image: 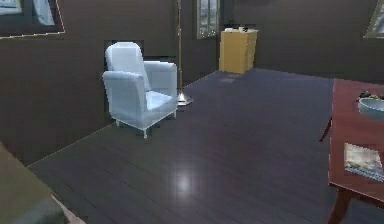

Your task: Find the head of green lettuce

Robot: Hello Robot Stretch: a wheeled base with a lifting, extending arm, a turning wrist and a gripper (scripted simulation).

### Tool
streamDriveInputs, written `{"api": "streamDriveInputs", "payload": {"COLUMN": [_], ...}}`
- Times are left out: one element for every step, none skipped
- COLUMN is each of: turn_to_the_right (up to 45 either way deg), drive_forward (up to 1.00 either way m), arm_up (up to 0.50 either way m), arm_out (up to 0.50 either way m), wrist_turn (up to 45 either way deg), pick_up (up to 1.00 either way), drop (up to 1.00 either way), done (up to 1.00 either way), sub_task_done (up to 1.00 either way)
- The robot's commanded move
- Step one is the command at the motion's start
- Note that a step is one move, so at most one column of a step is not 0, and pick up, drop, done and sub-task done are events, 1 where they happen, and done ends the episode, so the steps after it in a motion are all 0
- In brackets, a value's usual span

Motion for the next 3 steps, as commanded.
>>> {"api": "streamDriveInputs", "payload": {"turn_to_the_right": [6.0,0.0,33.0], "drive_forward": [0.0,0.75,0.0], "arm_up": [0.0,0.0,0.0], "arm_out": [0.0,0.0,0.0], "wrist_turn": [0.0,0.0,0.0], "pick_up": [0.0,0.0,0.0], "drop": [0.0,0.0,0.0], "done": [0.0,0.0,0.0], "sub_task_done": [0.0,0.0,0.0]}}
